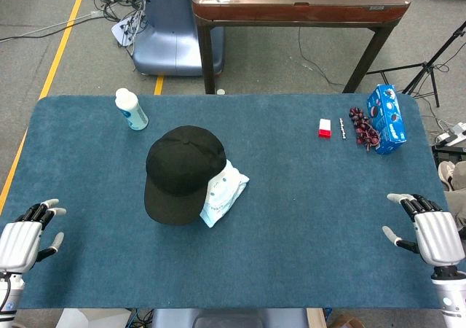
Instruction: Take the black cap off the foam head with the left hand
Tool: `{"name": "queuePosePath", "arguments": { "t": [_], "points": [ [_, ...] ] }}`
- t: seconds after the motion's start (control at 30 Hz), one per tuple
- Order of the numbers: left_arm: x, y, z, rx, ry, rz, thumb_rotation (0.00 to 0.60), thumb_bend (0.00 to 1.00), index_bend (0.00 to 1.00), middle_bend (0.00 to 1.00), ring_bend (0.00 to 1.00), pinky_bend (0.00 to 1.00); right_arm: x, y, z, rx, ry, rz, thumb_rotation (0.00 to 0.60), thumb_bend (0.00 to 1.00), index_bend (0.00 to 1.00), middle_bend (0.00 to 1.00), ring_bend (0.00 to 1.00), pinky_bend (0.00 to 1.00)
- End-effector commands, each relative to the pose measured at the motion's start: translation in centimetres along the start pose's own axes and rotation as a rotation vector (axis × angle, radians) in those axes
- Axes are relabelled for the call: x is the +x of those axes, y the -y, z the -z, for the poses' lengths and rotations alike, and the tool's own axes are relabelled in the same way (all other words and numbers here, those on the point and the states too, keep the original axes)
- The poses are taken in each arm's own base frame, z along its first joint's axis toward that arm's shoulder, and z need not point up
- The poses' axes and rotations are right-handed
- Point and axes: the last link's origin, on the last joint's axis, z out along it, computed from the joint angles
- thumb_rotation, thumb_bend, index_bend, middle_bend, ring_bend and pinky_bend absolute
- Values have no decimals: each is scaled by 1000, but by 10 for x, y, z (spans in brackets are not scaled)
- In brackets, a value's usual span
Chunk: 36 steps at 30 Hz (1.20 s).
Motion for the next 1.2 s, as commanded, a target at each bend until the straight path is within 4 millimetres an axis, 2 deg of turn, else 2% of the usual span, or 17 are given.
{"name": "queuePosePath", "arguments": {
  "t": [0.03,0.43,0.6,0.9,1.03,1.2],
  "points": [
    [2,-1,1,3,-8,3,600,337,333,216,209,421,-1,2,2,8,7,4,600,214,313,375,306,416],
    [-1,-5,4,-13,3,7,600,337,333,223,214,426,3,0,2,6,-4,-10,600,214,318,378,307,416],
    [-1,-11,4,-59,-17,36,600,330,334,292,269,465,5,-1,5,1,-12,-15,600,214,318,378,307,416],
    [8,-41,-1,-234,-133,116,600,92,405,490,400,560,12,-4,8,-15,-49,-28,600,214,318,378,307,416],
    [7,-63,-9,-339,-155,151,600,36,434,549,422,562,14,-7,9,-22,-57,-36,600,214,318,378,307,416],
    [-4,-84,-22,-408,-129,167,600,9,463,596,444,563,19,-10,10,-27,-70,-49,600,214,318,378,307,416]
  ]
}}
